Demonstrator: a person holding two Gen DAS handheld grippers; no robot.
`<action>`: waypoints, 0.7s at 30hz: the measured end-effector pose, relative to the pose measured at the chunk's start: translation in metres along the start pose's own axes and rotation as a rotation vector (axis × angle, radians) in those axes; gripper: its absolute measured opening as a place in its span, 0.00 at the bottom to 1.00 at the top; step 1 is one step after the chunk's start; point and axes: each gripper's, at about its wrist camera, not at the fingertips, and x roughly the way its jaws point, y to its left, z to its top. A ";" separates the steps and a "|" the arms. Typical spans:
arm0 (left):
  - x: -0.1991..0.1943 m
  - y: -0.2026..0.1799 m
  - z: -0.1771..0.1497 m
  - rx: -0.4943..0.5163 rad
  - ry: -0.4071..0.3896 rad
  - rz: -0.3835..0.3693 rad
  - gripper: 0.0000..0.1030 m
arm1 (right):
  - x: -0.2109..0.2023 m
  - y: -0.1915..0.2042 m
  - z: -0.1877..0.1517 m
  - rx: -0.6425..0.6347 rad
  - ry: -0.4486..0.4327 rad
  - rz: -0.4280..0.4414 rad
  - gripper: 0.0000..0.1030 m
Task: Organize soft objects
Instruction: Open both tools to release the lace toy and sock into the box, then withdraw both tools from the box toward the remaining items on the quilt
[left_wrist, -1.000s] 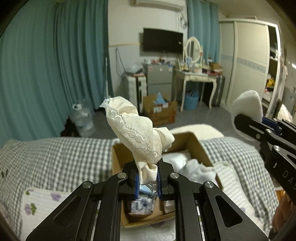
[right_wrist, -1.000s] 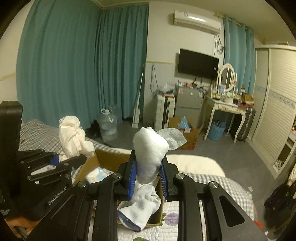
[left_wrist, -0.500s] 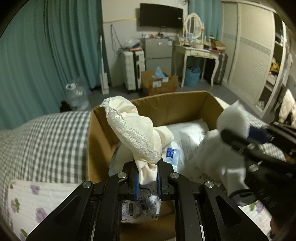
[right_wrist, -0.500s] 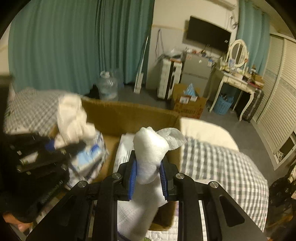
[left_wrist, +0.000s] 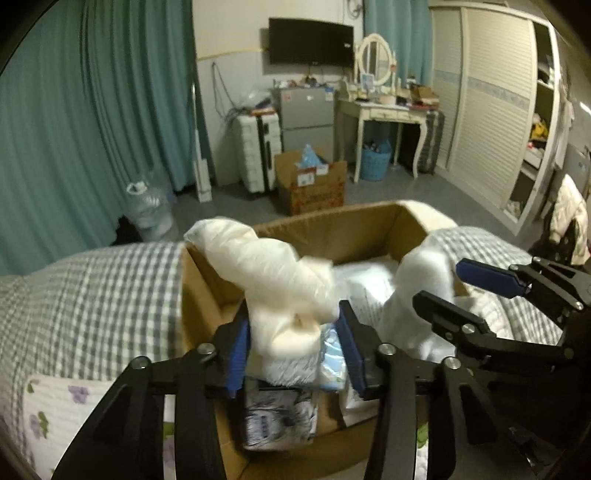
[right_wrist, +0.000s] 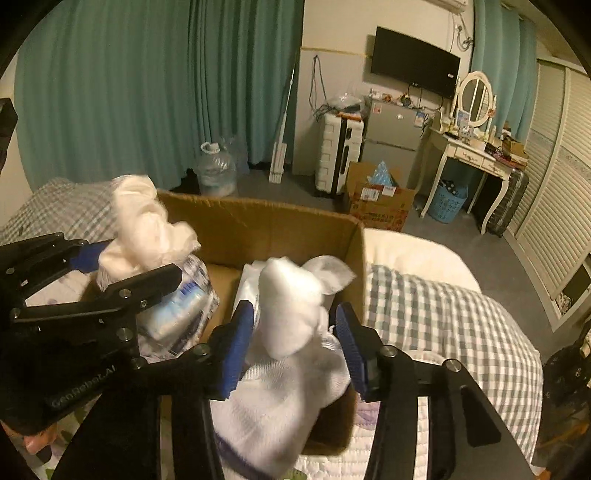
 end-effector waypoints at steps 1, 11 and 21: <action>-0.007 0.001 0.002 0.000 -0.013 0.008 0.52 | -0.006 -0.002 0.001 0.004 -0.009 0.001 0.47; -0.098 0.013 0.015 -0.045 -0.151 -0.001 0.72 | -0.104 -0.001 0.018 0.028 -0.150 -0.026 0.63; -0.223 0.026 0.011 -0.075 -0.329 0.048 0.90 | -0.239 0.013 0.024 0.055 -0.349 -0.044 0.93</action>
